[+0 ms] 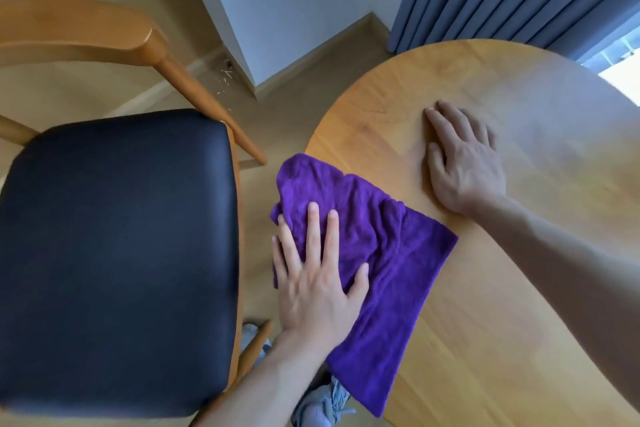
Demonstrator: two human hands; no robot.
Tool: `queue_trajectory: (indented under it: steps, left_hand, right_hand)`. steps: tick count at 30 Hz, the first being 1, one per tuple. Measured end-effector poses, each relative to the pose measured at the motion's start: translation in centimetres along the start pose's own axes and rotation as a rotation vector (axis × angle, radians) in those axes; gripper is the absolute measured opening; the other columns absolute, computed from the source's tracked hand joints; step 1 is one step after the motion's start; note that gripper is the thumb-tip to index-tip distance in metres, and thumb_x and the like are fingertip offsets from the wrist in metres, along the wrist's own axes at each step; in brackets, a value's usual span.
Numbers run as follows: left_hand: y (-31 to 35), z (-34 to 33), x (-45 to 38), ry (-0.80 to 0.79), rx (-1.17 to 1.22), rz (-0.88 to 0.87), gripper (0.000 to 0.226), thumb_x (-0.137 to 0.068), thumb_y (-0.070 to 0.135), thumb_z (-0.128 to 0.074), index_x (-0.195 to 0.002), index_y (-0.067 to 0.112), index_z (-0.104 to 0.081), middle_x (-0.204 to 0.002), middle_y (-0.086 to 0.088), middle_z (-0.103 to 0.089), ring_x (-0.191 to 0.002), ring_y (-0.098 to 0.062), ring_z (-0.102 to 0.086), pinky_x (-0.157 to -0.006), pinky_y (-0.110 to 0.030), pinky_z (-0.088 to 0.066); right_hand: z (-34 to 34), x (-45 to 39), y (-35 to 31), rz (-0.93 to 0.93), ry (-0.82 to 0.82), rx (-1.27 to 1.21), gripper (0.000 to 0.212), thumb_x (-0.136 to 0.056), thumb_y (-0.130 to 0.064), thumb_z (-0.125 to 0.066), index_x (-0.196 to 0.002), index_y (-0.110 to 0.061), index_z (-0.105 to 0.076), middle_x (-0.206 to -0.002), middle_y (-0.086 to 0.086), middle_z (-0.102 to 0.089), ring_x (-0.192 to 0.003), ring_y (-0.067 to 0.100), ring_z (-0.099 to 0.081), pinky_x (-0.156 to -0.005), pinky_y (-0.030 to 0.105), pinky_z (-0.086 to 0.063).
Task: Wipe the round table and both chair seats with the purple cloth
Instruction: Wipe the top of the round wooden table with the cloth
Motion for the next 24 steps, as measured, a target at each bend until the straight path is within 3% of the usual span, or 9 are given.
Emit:
queue_trajectory:
  steps: [7,18,24]
  left_hand:
    - [0.3,1.9,-10.7,0.006,-0.045,-0.048,0.081,-0.098,0.063,-0.031,-0.165,0.022,-0.011,-0.173,-0.004,0.000,-0.155,-0.043,-0.009,-0.123,-0.061,-0.017]
    - [1.6,-0.2,-0.7,0.047,-0.071,0.026,0.083,-0.095,0.056,-0.041,-0.165,0.021,-0.013,-0.173,-0.004,-0.002,-0.158,-0.037,0.000,-0.123,-0.063,-0.012]
    - [2.1,1.3,-7.6,0.023,-0.079,0.046,0.078,-0.098,0.059,-0.031,-0.165,0.025,-0.010,-0.173,0.000,0.002,-0.157,-0.040,0.000,-0.124,-0.062,-0.012]
  right_hand:
    - [-0.2,-0.2,0.1,0.005,0.042,0.003,0.058,-0.099,-0.037,-0.034,-0.157,-0.028,-0.034,-0.165,-0.004,-0.031,-0.151,0.025,-0.024,-0.124,0.044,-0.016]
    - [-0.2,-0.2,0.5,0.033,0.027,0.001,0.057,-0.101,-0.039,-0.034,-0.158,-0.028,-0.032,-0.165,-0.003,-0.030,-0.150,0.025,-0.023,-0.124,0.046,-0.018]
    - [-0.5,-0.3,0.7,0.056,0.049,0.005,0.057,-0.102,-0.039,-0.033,-0.157,-0.025,-0.033,-0.165,0.000,-0.031,-0.150,0.026,-0.025,-0.123,0.048,-0.019]
Point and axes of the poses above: each hand's wrist, its own x-axis away from the middle knuckle, its own z-axis out of the back of the hand, y = z × x, the point moved 1 cm from there along -x, towards the middle knuckle
